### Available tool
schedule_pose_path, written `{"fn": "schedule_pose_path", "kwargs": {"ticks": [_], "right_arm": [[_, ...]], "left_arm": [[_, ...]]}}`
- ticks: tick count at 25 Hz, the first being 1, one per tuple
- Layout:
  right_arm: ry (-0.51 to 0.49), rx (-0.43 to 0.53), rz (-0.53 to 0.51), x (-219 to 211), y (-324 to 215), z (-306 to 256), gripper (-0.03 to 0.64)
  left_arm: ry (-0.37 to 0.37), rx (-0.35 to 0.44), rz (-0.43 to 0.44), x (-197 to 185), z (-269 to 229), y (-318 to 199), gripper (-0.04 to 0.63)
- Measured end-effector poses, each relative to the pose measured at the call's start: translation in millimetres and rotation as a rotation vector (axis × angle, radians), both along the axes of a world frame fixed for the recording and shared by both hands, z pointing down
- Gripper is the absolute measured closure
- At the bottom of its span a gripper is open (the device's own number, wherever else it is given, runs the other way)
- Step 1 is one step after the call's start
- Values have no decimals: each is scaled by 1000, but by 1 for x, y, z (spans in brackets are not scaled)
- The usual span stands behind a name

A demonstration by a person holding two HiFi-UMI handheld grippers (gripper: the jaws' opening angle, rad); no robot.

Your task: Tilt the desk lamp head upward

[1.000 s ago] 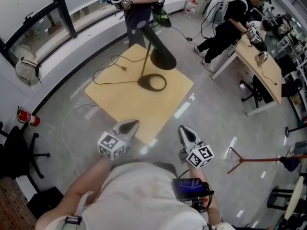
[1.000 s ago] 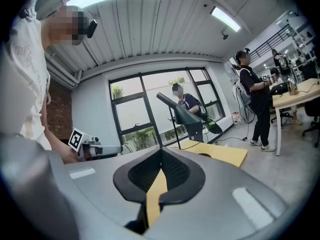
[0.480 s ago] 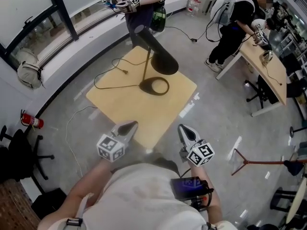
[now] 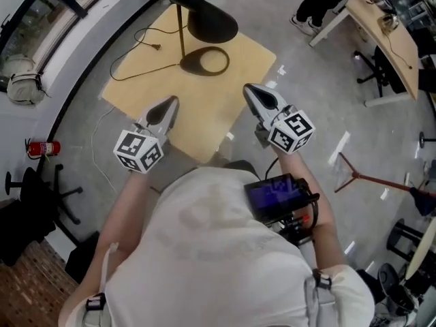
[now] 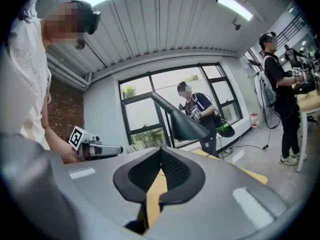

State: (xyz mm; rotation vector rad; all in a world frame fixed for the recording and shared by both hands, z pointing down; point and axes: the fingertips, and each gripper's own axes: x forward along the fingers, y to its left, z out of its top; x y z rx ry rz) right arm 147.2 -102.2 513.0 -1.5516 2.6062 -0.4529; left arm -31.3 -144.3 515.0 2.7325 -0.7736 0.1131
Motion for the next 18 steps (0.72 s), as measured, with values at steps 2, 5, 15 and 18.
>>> {"fn": "schedule_pose_path", "kwargs": {"ticks": [2,5,15,18], "right_arm": [[-1,2,-20,8,-8,-4,604],[2,13,-39,25,-31,-11,604],[-29,-5,-108,63,-81,-6,604],[-16,5,-120,76,-91,-5,604]], "left_arm": [[-4,-11,-9,13,-1,-4,594],[-4,0,-9,34,-6,-16,594],[-27,-23,-108,72,-4,-49,594],[-41,-17,-124,83,-8,-57,594]]}}
